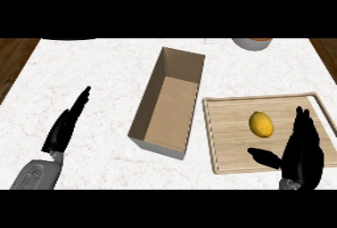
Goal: Pick the lemon from the tray and place it in the cardboard box
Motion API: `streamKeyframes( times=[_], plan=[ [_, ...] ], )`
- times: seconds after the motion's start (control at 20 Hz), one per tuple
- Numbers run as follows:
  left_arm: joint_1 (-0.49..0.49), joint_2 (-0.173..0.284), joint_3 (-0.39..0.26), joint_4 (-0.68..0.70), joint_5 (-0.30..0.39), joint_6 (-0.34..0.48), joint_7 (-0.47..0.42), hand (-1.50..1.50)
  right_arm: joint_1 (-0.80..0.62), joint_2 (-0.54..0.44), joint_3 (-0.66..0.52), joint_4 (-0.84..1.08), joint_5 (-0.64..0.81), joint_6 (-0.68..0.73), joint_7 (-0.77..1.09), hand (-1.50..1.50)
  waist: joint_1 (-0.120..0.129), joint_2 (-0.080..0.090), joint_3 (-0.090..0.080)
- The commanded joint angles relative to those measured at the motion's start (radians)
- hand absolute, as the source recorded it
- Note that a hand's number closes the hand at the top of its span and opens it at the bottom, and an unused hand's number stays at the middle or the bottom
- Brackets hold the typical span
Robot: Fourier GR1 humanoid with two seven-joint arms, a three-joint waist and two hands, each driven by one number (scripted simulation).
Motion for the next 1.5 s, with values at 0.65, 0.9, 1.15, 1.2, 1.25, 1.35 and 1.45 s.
streamKeyframes(
  times=[0.65,0.9,1.15,1.2,1.25,1.35,1.45],
  plan=[
    [-0.022,-0.09,0.082,0.006,-0.108,-0.034,0.016,0.0,-0.143,-0.017,-0.076,0.174,-0.092,0.0,-0.061,-1.5,-0.001,0.0,0.0],
    [0.028,-0.118,0.053,-0.088,-0.132,-0.051,0.074,0.0,-0.196,-0.02,-0.081,0.224,-0.103,0.012,-0.059,-1.5,0.002,0.0,0.0],
    [-0.049,-0.085,0.101,-0.03,-0.112,-0.083,0.061,0.0,-0.257,-0.035,-0.084,0.416,0.046,-0.135,-0.075,1.5,0.005,0.003,0.0],
    [-0.007,-0.099,0.107,0.026,-0.116,-0.065,-0.039,0.0,-0.249,-0.038,-0.081,0.443,0.041,-0.173,-0.118,1.5,0.004,0.003,0.0],
    [0.044,-0.103,0.09,-0.089,-0.116,-0.072,0.048,0.0,-0.252,-0.054,-0.083,0.375,0.045,-0.144,-0.096,1.5,0.006,0.0,0.0],
    [0.019,-0.084,0.115,-0.011,-0.103,-0.093,-0.028,0.0,-0.218,-0.053,-0.068,0.401,0.105,-0.212,-0.11,1.5,0.002,0.001,0.0],
    [0.024,-0.11,0.098,0.001,-0.14,-0.056,-0.035,0.0,-0.287,-0.027,-0.067,0.454,0.165,-0.245,-0.067,1.5,0.004,0.002,0.0]
  ],
)
